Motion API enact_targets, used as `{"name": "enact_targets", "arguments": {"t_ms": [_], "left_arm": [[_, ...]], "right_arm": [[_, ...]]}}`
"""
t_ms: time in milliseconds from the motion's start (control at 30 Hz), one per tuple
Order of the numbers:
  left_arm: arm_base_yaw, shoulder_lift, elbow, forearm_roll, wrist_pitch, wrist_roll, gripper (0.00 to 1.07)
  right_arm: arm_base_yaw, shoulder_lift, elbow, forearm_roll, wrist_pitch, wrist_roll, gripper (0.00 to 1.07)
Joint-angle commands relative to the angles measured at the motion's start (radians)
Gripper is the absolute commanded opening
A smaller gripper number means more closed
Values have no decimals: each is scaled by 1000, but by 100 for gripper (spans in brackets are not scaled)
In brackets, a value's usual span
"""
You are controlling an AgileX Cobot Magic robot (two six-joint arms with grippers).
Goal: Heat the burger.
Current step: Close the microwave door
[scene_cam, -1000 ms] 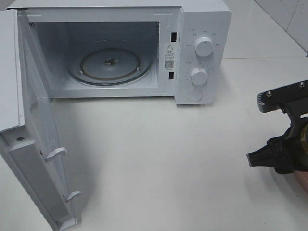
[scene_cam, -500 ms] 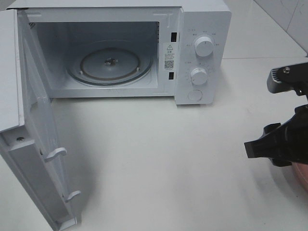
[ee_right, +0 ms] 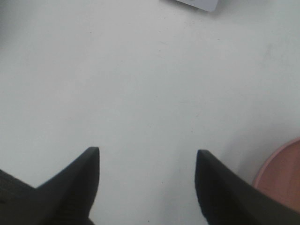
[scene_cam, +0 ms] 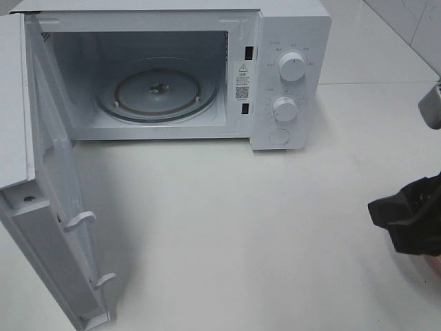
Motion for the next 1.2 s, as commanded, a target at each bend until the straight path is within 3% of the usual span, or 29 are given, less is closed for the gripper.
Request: {"name": "enact_targets", "arguments": {"t_ms": [33,100,200,533,833,933,1133,1200], "left_arm": [[1,-7,5,4,-14,-6,98],[1,-7,5,4,-14,-6,98],[1,-7,5,4,-14,-6,98],[1,-7,5,4,-14,-6,98],[1,-7,5,4,-14,-6,98],[1,-7,5,4,-14,-6,98],[1,-7,5,4,-14,-6,98],[1,-7,5,4,-14,-6,98]], "right_arm": [[-4,-43,-6,52,31,-102,69],[-4,-83,-6,68,85,-133,78],[-4,-107,-9,68,162,-133,80],[-4,-111,-87,84,371,-133,76],[-4,-324,-82,63,450,-133,76],[-39,-397,-82,72,461,-132,76],[-229,-544,-82,89,508,-148,76],[-249,-569,-82,89,506,-151,76]]}}
